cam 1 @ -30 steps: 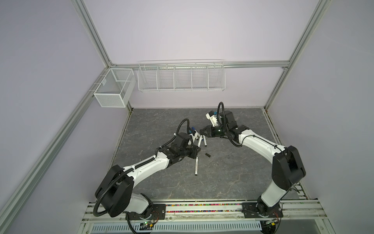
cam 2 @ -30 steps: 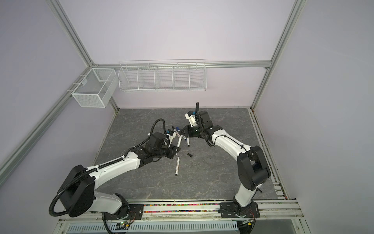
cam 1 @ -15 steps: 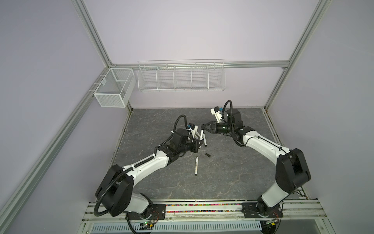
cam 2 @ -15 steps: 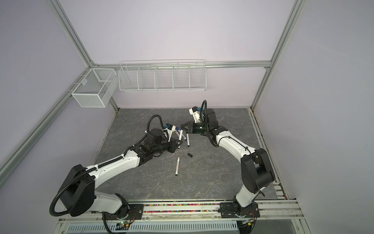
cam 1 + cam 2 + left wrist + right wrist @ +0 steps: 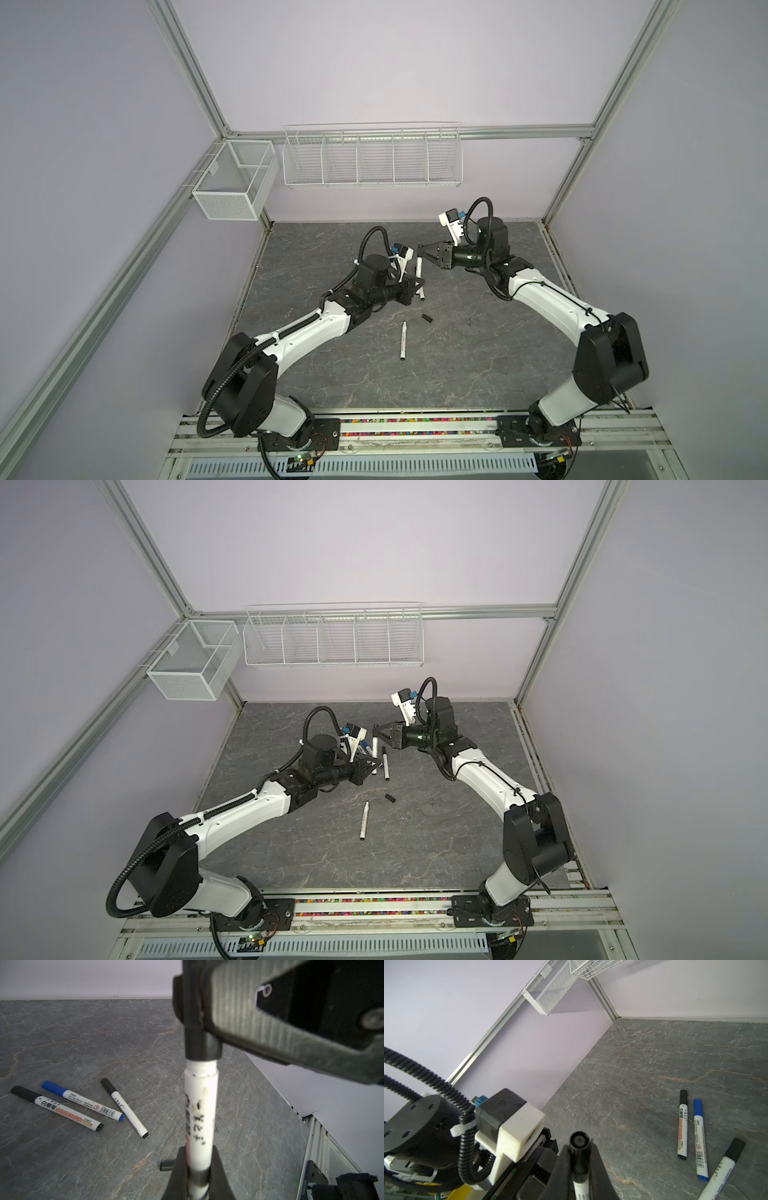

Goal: Insert the pens into the pen caps
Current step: 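Press the black cap down onto the marker tip with the right gripper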

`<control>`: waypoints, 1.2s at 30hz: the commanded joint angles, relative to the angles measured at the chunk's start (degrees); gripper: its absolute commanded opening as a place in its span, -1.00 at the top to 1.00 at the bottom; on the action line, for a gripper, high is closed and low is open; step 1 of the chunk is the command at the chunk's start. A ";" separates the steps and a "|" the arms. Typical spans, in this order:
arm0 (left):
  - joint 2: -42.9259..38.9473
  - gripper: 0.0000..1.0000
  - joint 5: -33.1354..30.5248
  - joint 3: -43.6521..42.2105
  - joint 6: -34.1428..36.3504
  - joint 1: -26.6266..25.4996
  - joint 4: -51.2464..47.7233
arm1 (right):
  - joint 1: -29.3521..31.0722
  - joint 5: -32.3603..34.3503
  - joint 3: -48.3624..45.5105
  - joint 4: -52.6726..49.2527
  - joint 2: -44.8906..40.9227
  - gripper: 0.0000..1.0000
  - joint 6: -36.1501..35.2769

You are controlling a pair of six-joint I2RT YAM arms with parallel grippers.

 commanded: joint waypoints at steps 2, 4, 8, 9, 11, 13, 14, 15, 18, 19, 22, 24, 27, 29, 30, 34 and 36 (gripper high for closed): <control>-1.66 1.00 -10.99 2.48 1.22 2.25 7.38 | 2.63 -8.45 0.11 -17.88 -2.71 0.67 -8.63; -2.55 1.00 -12.33 1.53 1.92 2.25 7.91 | 2.55 -6.78 0.36 -18.87 -2.60 0.66 -9.45; -3.82 1.00 -14.60 0.16 4.00 1.84 7.95 | 2.71 -6.72 0.78 -18.28 -2.08 0.65 -9.20; -3.98 1.00 -15.03 -0.10 4.62 1.58 7.86 | 2.79 -6.94 0.94 -18.11 -2.06 0.65 -9.21; -4.33 1.00 -16.30 -0.85 6.91 0.41 7.70 | 2.86 -7.00 1.37 -17.96 -2.20 0.64 -9.18; -4.37 1.00 -17.50 -1.64 8.43 -0.78 7.86 | 2.89 -7.18 1.82 -17.92 -2.45 0.63 -9.30; -4.36 1.00 -17.74 -2.11 8.45 -1.12 8.35 | 2.89 -7.18 2.12 -18.04 -2.57 0.61 -9.30; -4.35 1.00 -17.58 -2.68 8.37 -1.36 9.04 | 2.89 -7.18 2.30 -18.13 -2.67 0.61 -9.26; -3.93 1.00 -17.85 -4.03 8.51 -2.30 10.31 | 2.95 -6.82 2.75 -17.68 -3.23 0.60 -9.06; -3.73 1.00 -18.12 -4.25 8.78 -2.67 10.57 | 2.89 -6.67 2.98 -17.48 -3.36 0.60 -8.93; -2.93 1.00 -18.07 -5.09 9.90 -3.66 11.67 | 2.89 -5.84 3.82 -17.30 -3.70 0.43 -8.68; -2.61 1.00 -18.09 -5.99 10.46 -4.18 13.01 | 2.97 -4.30 4.38 -17.49 -4.15 0.28 -8.65; -2.81 1.00 -17.96 -7.74 10.63 -4.38 15.52 | 2.62 -1.79 4.80 -17.80 -5.31 0.18 -9.07; -3.42 1.00 -18.50 -9.21 10.94 -4.62 17.30 | 2.32 0.58 4.66 -18.24 -6.25 0.16 -9.36; -3.69 1.00 -18.62 -9.86 11.19 -4.71 17.90 | 2.25 1.97 4.48 -18.44 -6.72 0.16 -9.61; -4.91 1.00 -19.45 -12.18 12.99 -5.52 18.86 | 1.81 10.57 3.51 -17.72 -9.39 0.18 -10.32; -5.35 1.00 -19.52 -12.94 13.04 -5.81 18.73 | 1.77 14.24 3.67 -17.05 -10.02 0.17 -10.36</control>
